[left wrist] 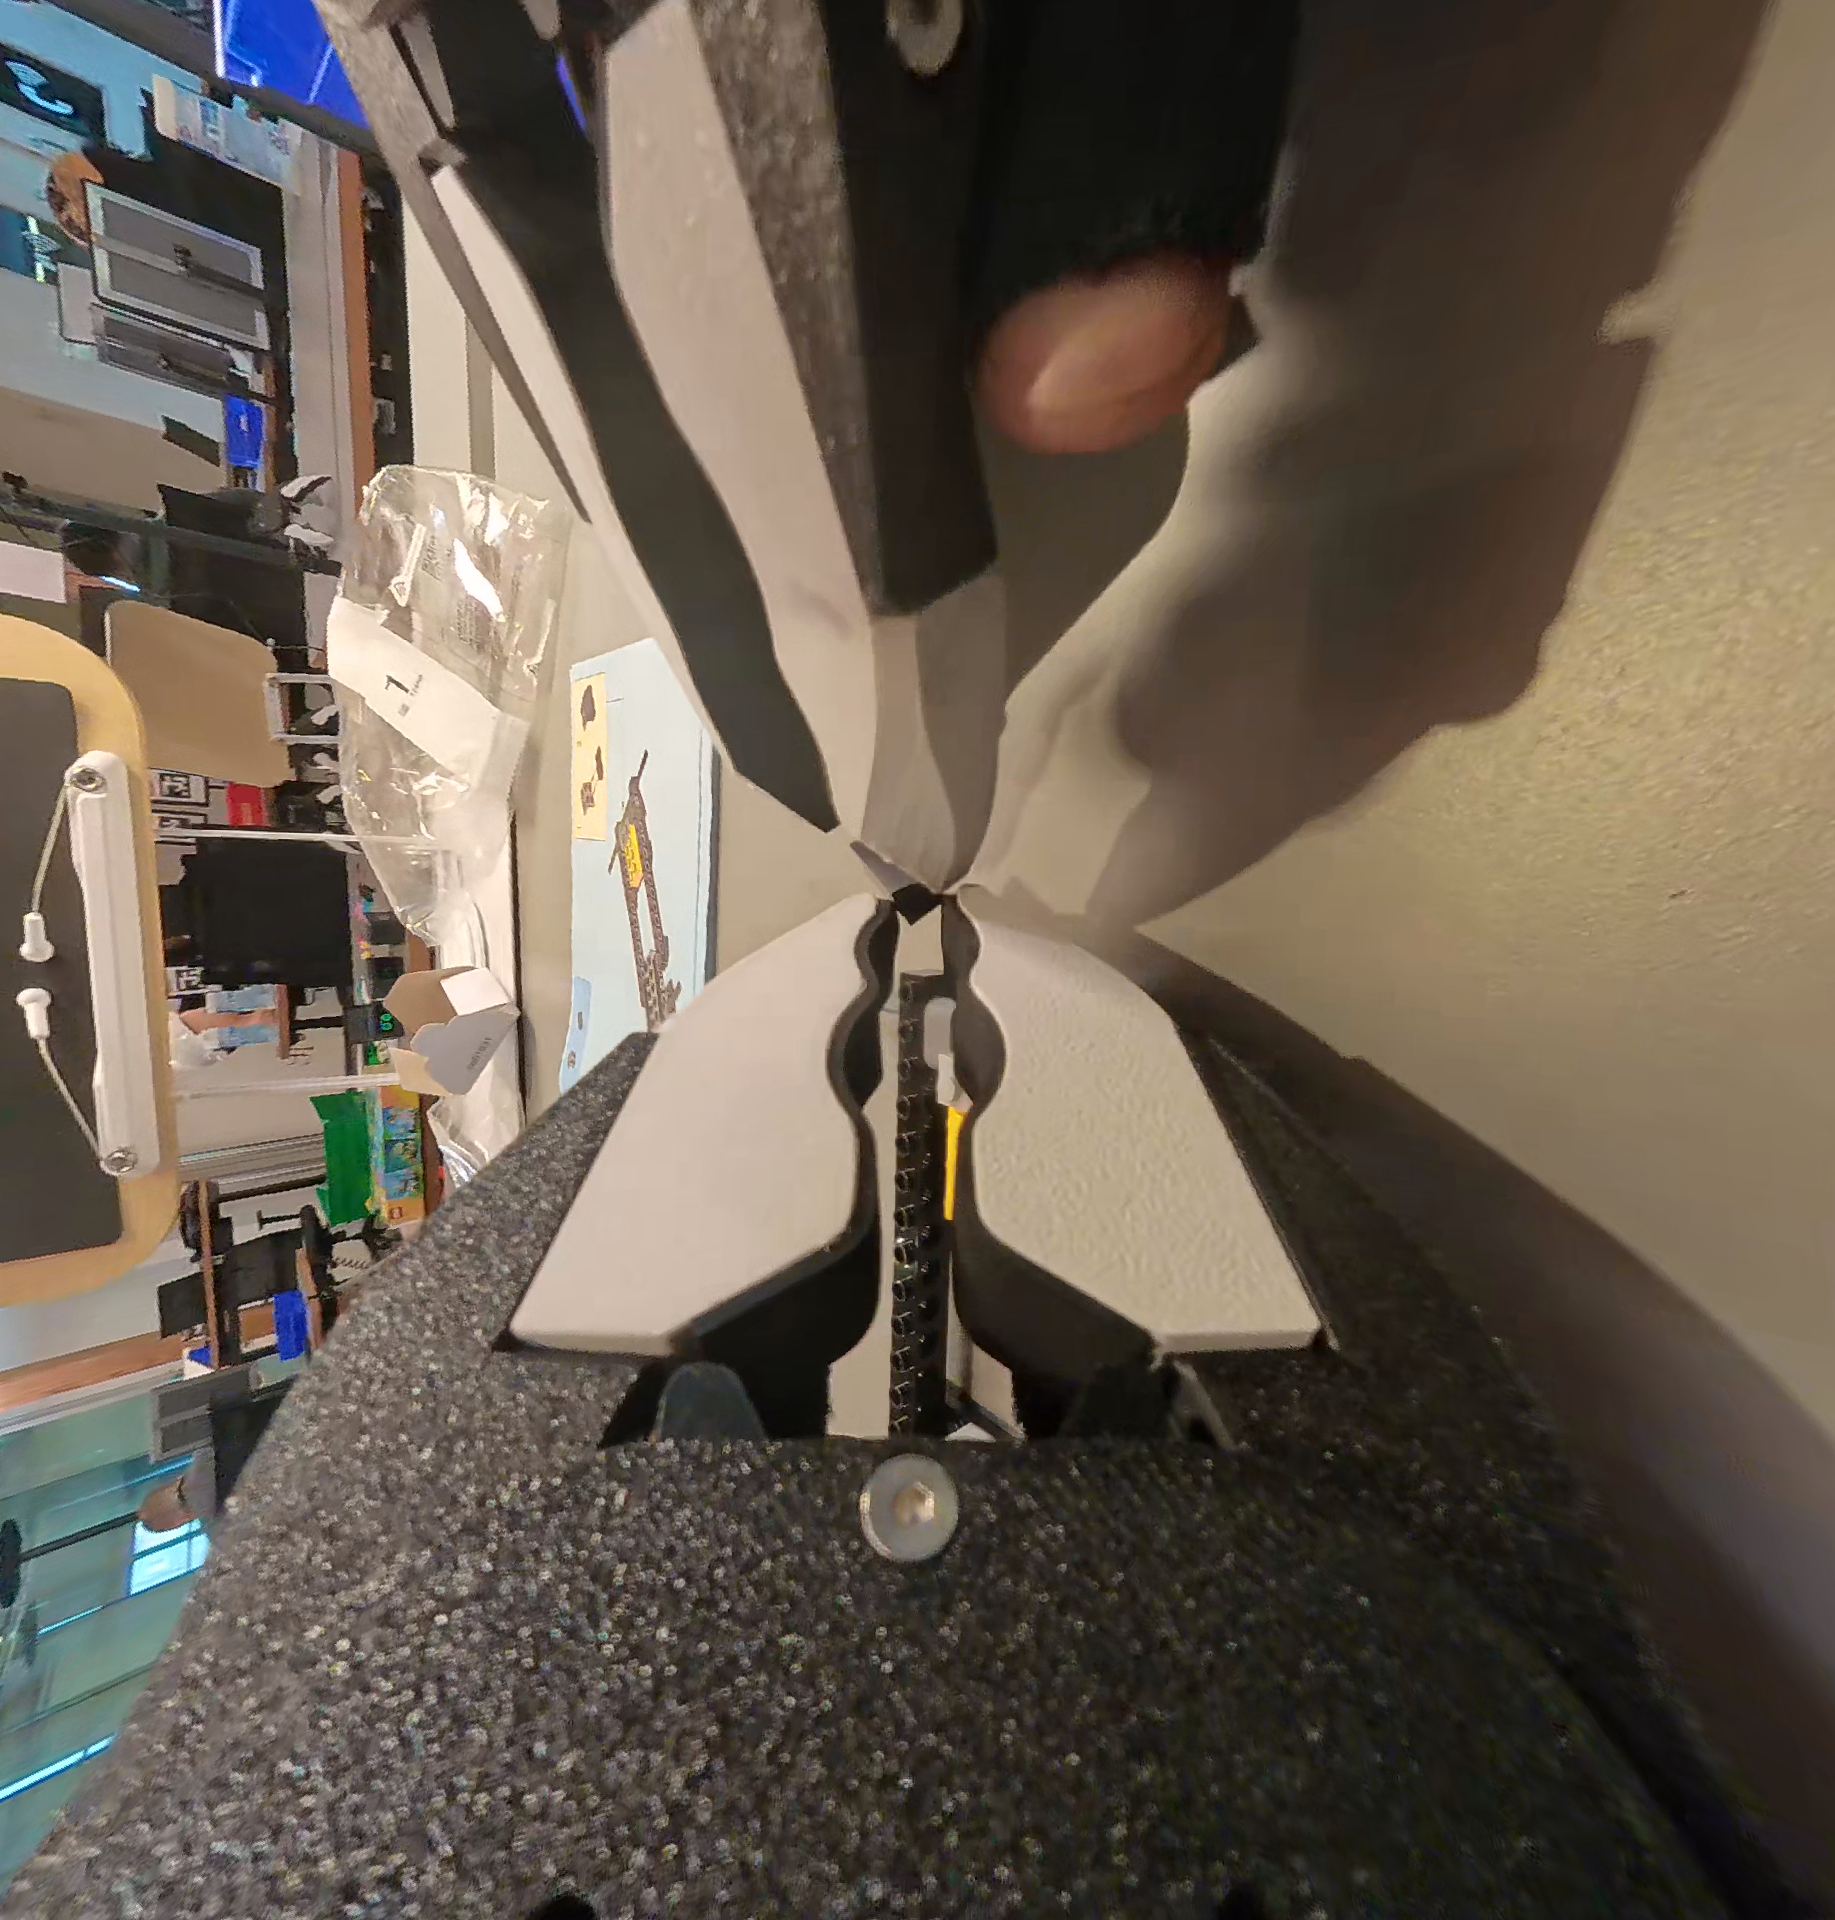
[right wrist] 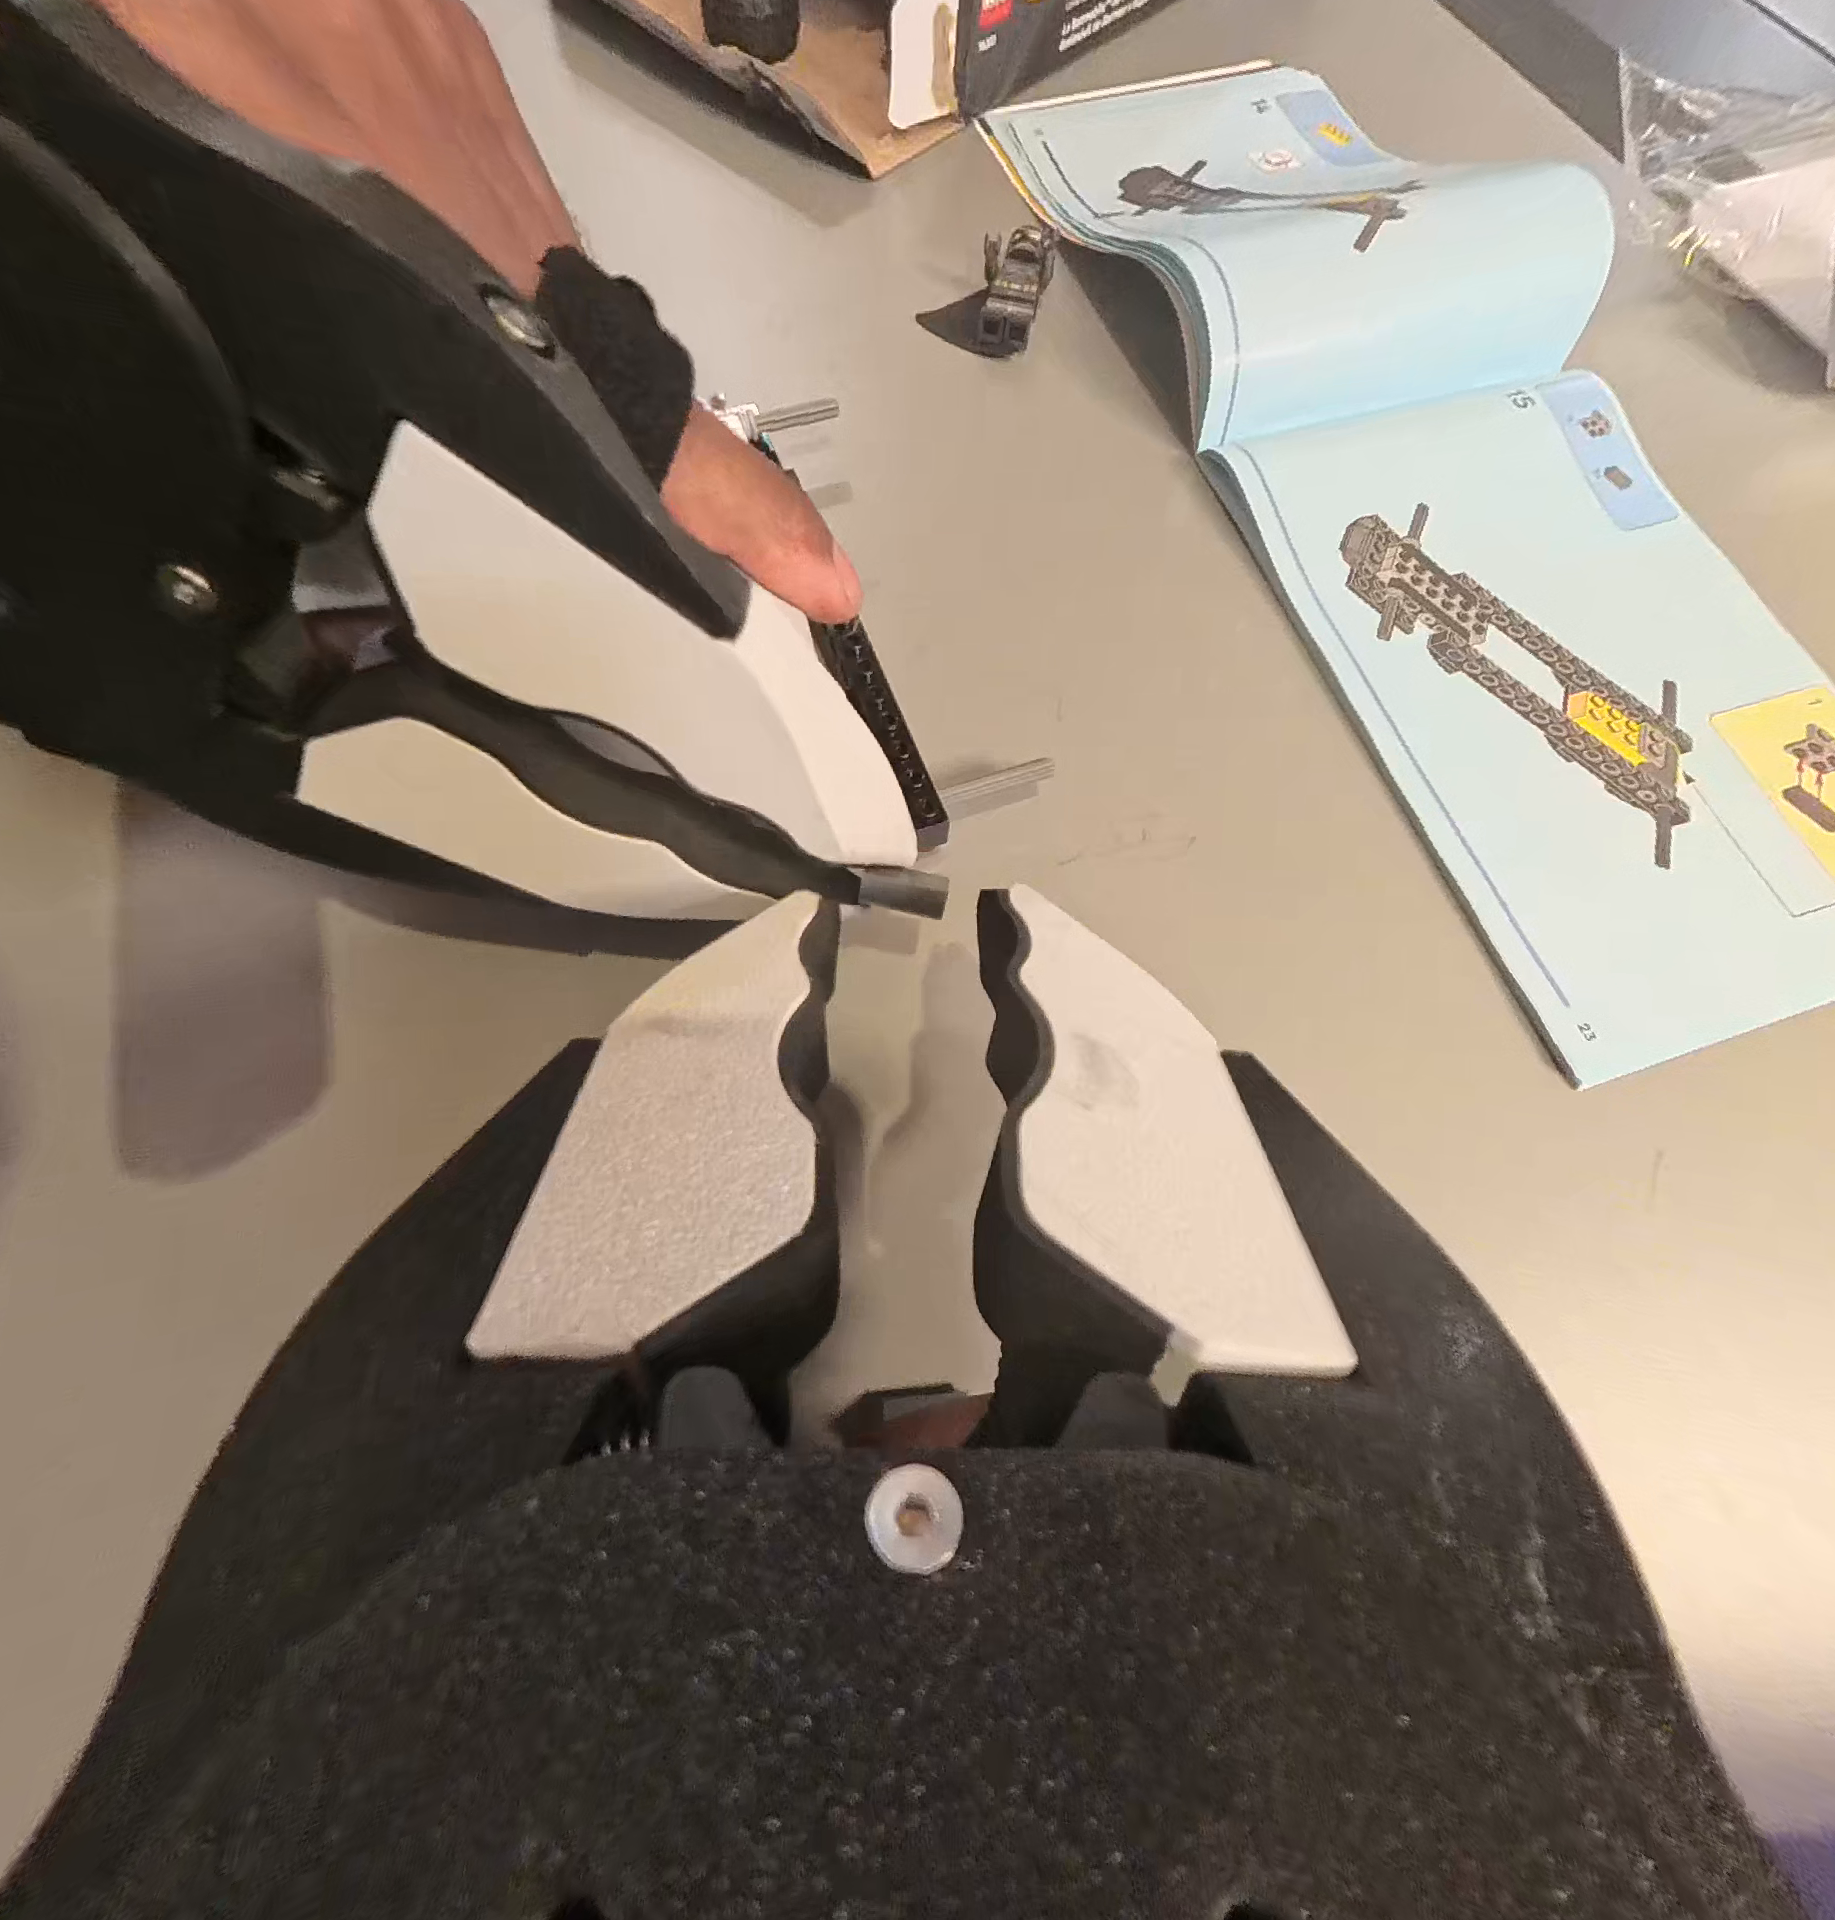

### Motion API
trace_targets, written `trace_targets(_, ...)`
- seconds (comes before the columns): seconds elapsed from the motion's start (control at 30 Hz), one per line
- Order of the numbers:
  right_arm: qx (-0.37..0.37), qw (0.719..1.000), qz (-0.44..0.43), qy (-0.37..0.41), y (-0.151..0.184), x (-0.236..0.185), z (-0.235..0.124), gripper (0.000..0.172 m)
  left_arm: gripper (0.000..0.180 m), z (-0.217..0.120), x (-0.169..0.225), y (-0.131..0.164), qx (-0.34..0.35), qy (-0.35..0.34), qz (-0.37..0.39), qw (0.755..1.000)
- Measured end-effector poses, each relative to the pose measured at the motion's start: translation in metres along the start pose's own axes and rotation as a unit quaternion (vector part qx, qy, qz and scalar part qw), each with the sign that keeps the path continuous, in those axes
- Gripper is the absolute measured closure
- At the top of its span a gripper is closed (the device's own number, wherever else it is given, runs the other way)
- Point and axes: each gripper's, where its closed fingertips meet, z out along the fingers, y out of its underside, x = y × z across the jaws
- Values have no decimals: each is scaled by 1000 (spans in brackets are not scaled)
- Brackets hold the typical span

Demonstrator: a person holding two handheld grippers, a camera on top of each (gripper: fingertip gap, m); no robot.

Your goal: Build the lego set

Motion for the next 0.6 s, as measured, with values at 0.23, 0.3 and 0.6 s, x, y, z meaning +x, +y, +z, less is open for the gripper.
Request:
trace_targets(0.23, -5, 1000, 18, 1, 1, 0, 0, 150, 172, 0, 1, -3, 2, -11, 12, 1000)
trace_targets(0.3, -5, 1000, 25, -7, 1, -2, 0, 152, 172, 0, 0, -3, 1, -17, 19, 1000)
trace_targets(0.6, -8, 999, 46, -23, 2, -3, -1, 154, 172, -2, -1, -7, 4, -37, 46, 998)
